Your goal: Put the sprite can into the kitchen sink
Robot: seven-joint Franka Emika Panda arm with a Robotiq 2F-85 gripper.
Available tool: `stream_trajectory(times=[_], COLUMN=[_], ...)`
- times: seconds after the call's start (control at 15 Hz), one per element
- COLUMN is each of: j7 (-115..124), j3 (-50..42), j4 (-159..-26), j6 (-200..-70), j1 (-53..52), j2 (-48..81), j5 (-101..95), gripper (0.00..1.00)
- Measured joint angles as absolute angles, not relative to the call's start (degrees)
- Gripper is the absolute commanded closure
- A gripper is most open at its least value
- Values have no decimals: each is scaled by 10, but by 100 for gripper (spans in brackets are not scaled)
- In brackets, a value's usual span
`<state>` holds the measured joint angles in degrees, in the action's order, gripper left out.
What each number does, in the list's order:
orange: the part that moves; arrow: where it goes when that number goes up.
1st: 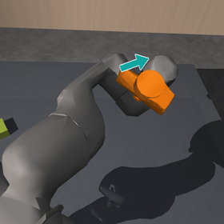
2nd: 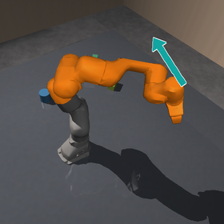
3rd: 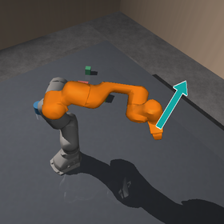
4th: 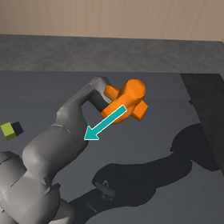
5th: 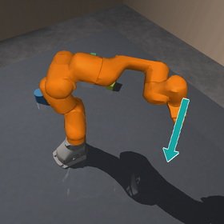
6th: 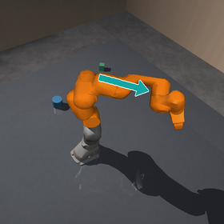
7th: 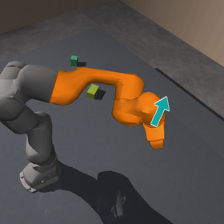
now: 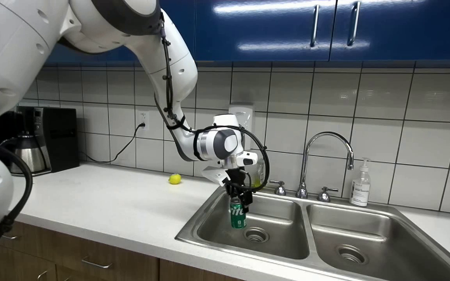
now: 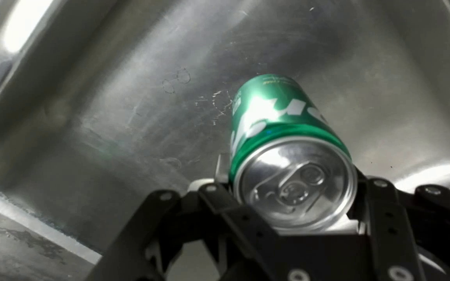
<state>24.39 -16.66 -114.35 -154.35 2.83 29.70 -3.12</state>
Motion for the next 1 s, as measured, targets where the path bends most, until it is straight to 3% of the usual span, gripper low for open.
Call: stream_trajectory(times=[1.0], j7=[241], j3=[-161], j4=[-1053], j6=[-1543], j1=[52], j2=[438], j5=[34], gripper=[62])
